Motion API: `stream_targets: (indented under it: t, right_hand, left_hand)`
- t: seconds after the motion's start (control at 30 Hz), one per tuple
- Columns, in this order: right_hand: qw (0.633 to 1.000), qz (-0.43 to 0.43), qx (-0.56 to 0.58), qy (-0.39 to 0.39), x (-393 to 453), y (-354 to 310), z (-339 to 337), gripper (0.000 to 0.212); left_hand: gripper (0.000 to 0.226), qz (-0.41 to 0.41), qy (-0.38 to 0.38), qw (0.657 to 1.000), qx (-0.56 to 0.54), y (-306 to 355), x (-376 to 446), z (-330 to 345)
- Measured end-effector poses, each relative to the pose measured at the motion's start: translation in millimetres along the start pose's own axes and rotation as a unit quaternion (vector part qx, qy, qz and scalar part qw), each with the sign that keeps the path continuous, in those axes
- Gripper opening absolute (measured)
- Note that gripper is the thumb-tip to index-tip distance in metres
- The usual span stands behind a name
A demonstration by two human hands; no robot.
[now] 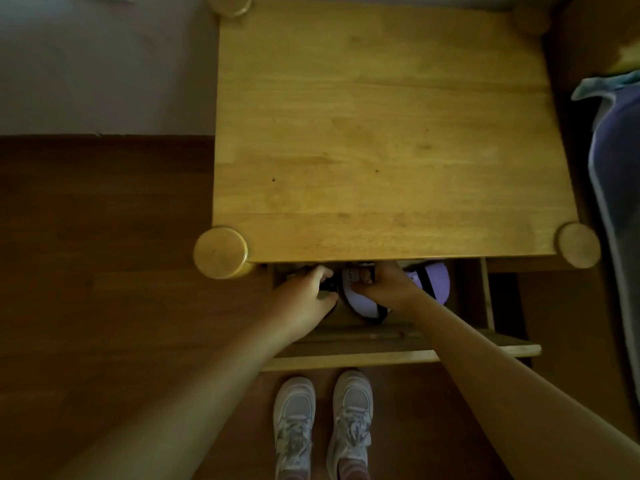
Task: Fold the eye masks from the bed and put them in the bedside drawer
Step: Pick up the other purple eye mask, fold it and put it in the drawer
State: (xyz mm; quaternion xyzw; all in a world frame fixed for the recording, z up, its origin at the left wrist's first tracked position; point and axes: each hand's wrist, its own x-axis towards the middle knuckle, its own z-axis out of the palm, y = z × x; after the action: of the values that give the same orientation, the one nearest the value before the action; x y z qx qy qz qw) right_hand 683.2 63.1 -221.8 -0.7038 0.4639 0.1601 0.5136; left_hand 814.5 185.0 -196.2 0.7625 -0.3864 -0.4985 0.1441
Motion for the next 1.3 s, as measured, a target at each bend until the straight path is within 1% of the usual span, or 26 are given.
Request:
stream_targets:
  t: [0.1,0.17,0.23,0.3,0.33,0.37,0.47,0.5,0.57,0.63,0.7,0.8,0.87,0.93,1.07,1.13,1.17,1.27,1.3]
  right_hand:
    - [0.999,0.004,-0.039,-0.038,16.8,1.1,-1.4,0.016]
    - [0.997,-0.020,-0.070,-0.040,22.6,3.1,-3.2,0.020]
    - [0.990,-0.041,-0.132,-0.013,28.5,10.2,-4.3,0.025]
    - [0.970,-0.034,-0.242,0.020,27.6,14.0,-7.9,0.033]
    - [0.958,-0.026,-0.283,0.042,23.6,12.4,-11.0,0.035]
    - [0.951,-0.030,-0.301,0.061,18.6,10.9,-14.8,0.036]
    - [0.947,-0.056,-0.301,0.098,1.9,9.5,-22.0,0.041]
    - [0.939,-0.071,-0.317,0.113,-3.5,11.0,-23.6,0.044]
    - [0.928,-0.073,-0.352,0.094,-16.1,13.3,-26.9,0.047]
    - [0.928,-0.086,-0.357,0.062,-31.0,17.8,-29.2,0.046]
    - [0.923,-0.120,-0.358,0.070,-48.7,21.7,-32.1,0.043]
    - [0.903,-0.176,-0.376,0.111,-72.1,24.8,-37.6,0.033]
    - [0.895,-0.198,-0.375,0.135,-82.5,25.2,-41.5,0.029]
    - [0.895,-0.207,-0.367,0.149,-90.2,22.5,-44.6,0.031]
    - [0.883,-0.225,-0.369,0.183,-100.5,18.6,-43.9,0.041]
    - [0.872,-0.240,-0.374,0.206,-104.6,19.5,-39.9,0.049]
    - [0.866,-0.248,-0.381,0.211,-106.4,21.1,-37.0,0.057]
    - [0.836,-0.270,-0.434,0.198,-111.1,28.6,-28.4,0.087]
    - [0.832,-0.266,-0.448,0.192,-112.9,30.8,-25.9,0.095]
  left_hand:
    - [0.043,0.008,-0.002,1.000,-0.007,-1.9,2.5,4.8]
    - [0.043,0.013,-0.005,1.000,-0.006,-2.0,2.7,7.9]
    - [0.041,0.014,-0.009,1.000,-0.002,-2.1,1.5,10.9]
    - [0.040,0.016,-0.019,1.000,0.011,-0.5,-2.1,12.3]
    - [0.040,0.019,-0.024,0.999,0.018,1.2,-4.5,12.7]
    - [0.041,0.024,-0.026,0.999,0.027,3.8,-7.2,12.7]
    - [0.044,0.064,0.000,0.996,0.062,12.6,-18.3,11.3]
    - [0.047,0.084,0.013,0.993,0.082,15.3,-21.5,10.5]
    - [0.056,0.126,0.039,0.981,0.144,18.9,-26.4,9.1]
    - [0.067,0.156,0.056,0.967,0.192,22.8,-29.3,7.0]
    - [0.078,0.171,0.049,0.958,0.226,26.5,-31.6,4.3]
    - [0.095,0.192,0.031,0.938,0.286,31.6,-37.4,0.2]
    - [0.100,0.201,0.035,0.927,0.315,33.8,-41.2,-1.8]
    - [0.101,0.204,0.047,0.921,0.328,35.0,-44.5,-1.8]
    - [0.103,0.200,0.068,0.912,0.351,36.1,-52.9,2.4]
    - [0.107,0.193,0.077,0.913,0.352,35.5,-55.1,3.1]
    - [0.112,0.198,0.088,0.909,0.356,34.9,-55.8,3.2]
    - [0.130,0.236,0.140,0.869,0.411,33.9,-58.0,7.7]
    - [0.134,0.239,0.148,0.862,0.421,34.3,-59.4,9.4]
